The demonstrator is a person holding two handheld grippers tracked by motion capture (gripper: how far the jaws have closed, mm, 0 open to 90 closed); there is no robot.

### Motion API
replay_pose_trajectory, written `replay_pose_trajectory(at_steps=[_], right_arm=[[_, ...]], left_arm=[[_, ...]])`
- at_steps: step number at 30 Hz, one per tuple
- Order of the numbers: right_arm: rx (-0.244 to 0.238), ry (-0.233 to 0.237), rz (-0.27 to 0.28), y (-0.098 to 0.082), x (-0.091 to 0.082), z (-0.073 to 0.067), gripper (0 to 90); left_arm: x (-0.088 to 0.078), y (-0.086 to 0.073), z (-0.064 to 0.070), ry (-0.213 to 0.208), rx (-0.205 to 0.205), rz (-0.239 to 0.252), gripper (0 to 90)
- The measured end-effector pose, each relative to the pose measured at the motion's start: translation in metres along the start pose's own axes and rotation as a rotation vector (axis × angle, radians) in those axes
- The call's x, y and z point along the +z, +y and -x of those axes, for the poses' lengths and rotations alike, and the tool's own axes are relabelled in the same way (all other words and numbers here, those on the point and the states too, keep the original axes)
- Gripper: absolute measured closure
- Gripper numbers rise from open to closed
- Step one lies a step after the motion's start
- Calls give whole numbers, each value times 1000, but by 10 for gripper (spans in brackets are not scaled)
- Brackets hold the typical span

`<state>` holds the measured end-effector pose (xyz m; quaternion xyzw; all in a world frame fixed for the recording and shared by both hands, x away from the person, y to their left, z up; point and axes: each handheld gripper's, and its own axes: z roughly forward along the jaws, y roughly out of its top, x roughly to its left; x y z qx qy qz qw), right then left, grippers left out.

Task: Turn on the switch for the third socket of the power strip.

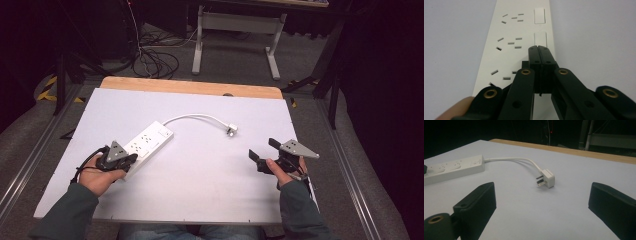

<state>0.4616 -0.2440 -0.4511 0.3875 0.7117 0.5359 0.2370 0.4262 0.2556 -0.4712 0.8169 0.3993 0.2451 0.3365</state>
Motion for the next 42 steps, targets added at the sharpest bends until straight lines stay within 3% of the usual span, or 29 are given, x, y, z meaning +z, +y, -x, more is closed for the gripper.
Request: replay_pose_trajectory(at_steps=[16,30,42], right_arm=[[0,-2,-3,0,0,0,81],[7,0,-2,-1,0,0,81],[17,-1,4,-1,0,1,81]], left_arm=[[0,0,2,-2,-7,-9,898],[1,1,4,18,31,-19,899],[5,3,5,23,32,-24,899]])
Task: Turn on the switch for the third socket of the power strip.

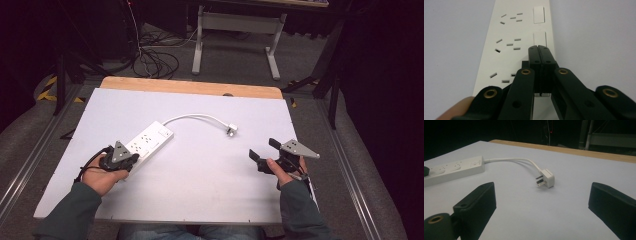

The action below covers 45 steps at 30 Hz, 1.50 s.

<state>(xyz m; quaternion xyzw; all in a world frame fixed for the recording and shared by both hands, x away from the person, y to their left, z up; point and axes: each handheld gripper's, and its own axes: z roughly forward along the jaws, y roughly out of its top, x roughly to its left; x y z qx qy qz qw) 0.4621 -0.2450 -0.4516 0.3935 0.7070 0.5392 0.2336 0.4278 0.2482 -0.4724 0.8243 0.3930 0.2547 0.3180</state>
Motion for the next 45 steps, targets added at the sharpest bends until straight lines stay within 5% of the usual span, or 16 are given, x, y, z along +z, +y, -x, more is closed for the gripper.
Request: replay_pose_trajectory(at_steps=[23,27,45], right_arm=[[-3,-5,4,0,-3,-1,83],[0,-7,2,0,-3,1,83],[-1,-2,4,0,-1,0,83]], left_arm=[[-2,-2,-3,-5,-33,9,899],[-10,-1,-9,8,-92,101,899],[-24,-1,-16,80,-146,223,899]])
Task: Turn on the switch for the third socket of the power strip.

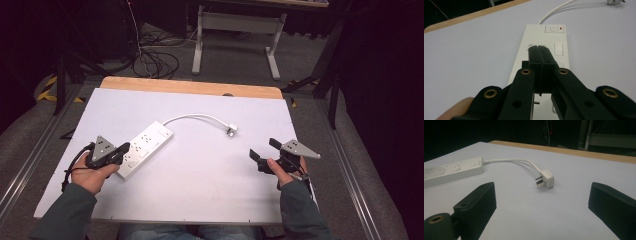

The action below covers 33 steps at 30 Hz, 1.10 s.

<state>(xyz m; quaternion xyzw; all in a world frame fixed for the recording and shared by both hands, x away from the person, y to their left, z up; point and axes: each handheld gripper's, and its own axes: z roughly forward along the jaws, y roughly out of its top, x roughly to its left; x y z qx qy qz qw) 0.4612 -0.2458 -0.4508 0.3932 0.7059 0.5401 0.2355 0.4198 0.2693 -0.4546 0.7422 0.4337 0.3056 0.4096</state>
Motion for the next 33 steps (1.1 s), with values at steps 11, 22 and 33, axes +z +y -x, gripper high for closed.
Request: replay_pose_trajectory(at_steps=[11,22,33], right_arm=[[0,0,-1,0,1,1,83],[2,2,-3,0,2,0,83],[-3,-2,6,1,0,1,83]], left_arm=[[-8,2,-4,33,-72,121,899],[-15,3,-9,56,-128,213,899],[-21,2,-10,66,-140,252,899]])
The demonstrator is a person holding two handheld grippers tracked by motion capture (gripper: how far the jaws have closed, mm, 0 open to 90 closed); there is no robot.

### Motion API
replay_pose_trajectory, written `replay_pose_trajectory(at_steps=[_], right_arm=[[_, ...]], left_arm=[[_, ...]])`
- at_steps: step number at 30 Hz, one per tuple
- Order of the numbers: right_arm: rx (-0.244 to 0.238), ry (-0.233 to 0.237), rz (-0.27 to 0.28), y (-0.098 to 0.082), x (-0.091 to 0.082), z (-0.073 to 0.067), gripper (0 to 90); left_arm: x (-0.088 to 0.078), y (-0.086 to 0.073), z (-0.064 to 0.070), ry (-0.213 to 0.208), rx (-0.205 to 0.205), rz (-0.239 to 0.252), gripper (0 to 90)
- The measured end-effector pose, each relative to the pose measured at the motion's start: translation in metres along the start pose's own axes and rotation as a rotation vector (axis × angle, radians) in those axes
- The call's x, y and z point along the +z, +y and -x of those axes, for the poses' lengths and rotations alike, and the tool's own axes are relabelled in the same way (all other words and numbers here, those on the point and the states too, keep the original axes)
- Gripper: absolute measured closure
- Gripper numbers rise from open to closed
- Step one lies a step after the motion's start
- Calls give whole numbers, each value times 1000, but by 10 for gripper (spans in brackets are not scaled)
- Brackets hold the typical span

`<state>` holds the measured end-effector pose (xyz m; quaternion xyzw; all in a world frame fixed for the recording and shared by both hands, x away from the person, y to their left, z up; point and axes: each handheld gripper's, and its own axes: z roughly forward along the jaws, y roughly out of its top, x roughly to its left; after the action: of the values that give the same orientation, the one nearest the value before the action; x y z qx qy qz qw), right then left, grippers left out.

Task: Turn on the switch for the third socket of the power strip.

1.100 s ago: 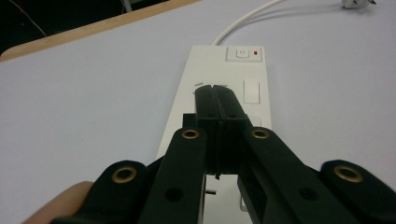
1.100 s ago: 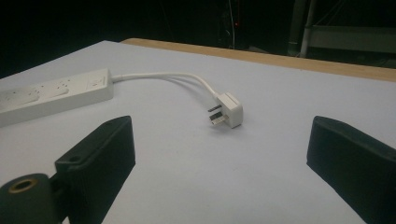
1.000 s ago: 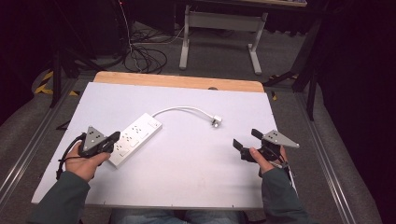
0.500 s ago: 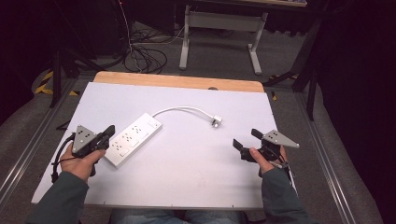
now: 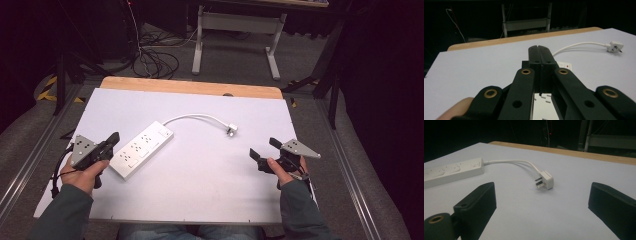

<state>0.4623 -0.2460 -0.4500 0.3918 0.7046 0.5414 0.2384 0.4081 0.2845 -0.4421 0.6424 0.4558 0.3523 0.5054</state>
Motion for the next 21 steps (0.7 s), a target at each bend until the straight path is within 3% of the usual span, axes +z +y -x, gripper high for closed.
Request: replay_pose_trajectory(at_steps=[9,21], right_arm=[[-2,-1,2,0,0,0,85],[-2,-1,1,0,0,0,85]], left_arm=[[-9,4,-6,43,-11,80,898],[-9,5,-6,48,-2,91,898]])
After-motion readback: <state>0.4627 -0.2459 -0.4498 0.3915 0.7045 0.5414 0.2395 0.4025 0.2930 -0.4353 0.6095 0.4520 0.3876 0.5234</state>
